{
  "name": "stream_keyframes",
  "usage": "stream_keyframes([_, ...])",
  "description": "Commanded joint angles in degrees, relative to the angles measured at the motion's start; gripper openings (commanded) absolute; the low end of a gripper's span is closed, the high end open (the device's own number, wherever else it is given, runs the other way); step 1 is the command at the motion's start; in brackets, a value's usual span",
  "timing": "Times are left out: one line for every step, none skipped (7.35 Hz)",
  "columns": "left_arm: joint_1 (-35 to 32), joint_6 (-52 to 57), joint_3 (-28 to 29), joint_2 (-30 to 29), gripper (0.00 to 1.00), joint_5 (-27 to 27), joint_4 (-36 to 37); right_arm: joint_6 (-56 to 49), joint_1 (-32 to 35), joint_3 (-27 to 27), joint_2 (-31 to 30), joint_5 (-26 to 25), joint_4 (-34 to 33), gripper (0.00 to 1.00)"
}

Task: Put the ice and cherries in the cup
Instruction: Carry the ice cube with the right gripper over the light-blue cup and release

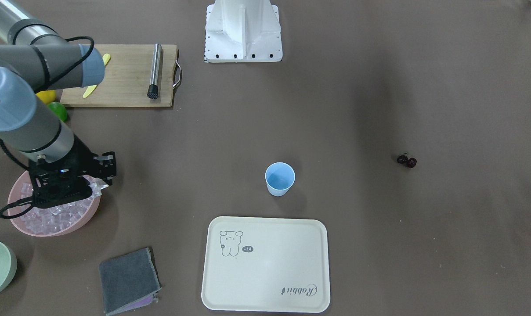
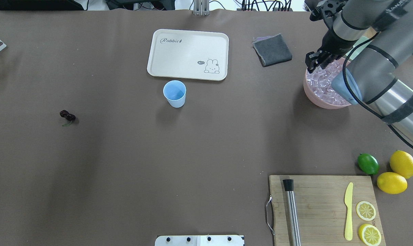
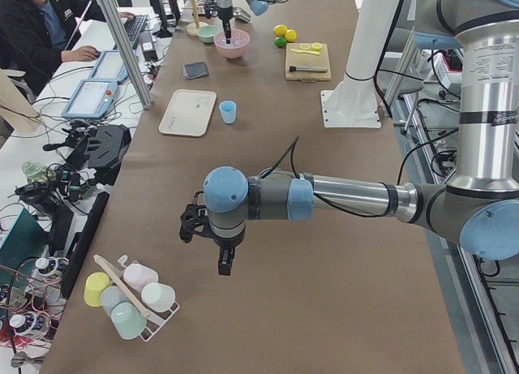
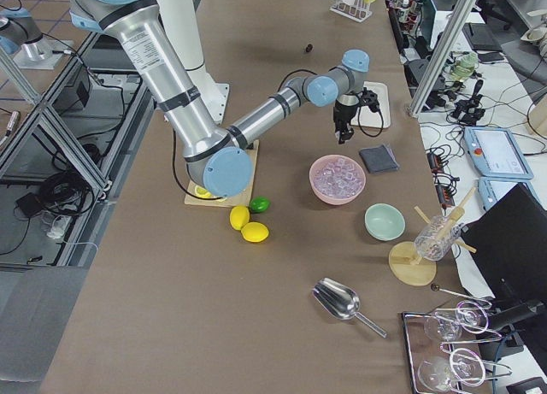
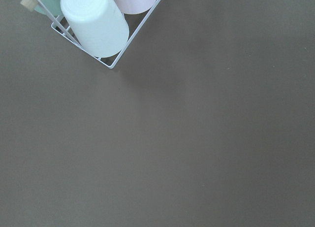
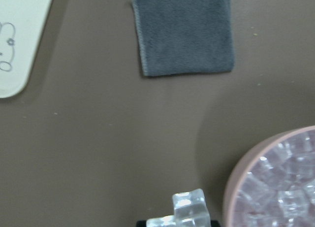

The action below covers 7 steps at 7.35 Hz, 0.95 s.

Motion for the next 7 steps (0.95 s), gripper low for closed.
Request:
stream_keyframes([-0.09,0.0,-0.8,0.12,0.98,0.0,0.0,18.11,-7.46,-0.58,8.07,-4.37,-4.26,0.21])
stream_keyframes([0.0,0.0,-0.72,0.21,0.98,0.0,0.0,25.4,-10.36,-2.15,12.63,-6.04,-5.68,0.21])
stream_keyframes([-0.09,0.0,-0.89,0.3,0.98,-0.09,0.0,31.39,-13.0,-6.77,18.16,-8.49,-5.7,0.21])
stream_keyframes([0.0,0.0,-0.55,0.21,0.98,0.0,0.09,37.19,-14.24,-11.26,22.82,-9.13,-5.44,0.21])
stream_keyframes([0.0,0.0,-0.8,0.21,0.98,-0.09,0.09,44.12,-15.39,-15.65,26.44,-9.31,-5.0,0.21])
stream_keyframes([0.0,0.0,-0.63,0.21,0.98,-0.09,0.09,51.33,-17.14,-19.61,29.17,-12.09,-1.43,0.21])
stream_keyframes([0.0,0.0,-0.54,0.12,0.98,0.0,0.09,55.05,-17.85,-21.91,30.59,-12.99,0.18,0.21])
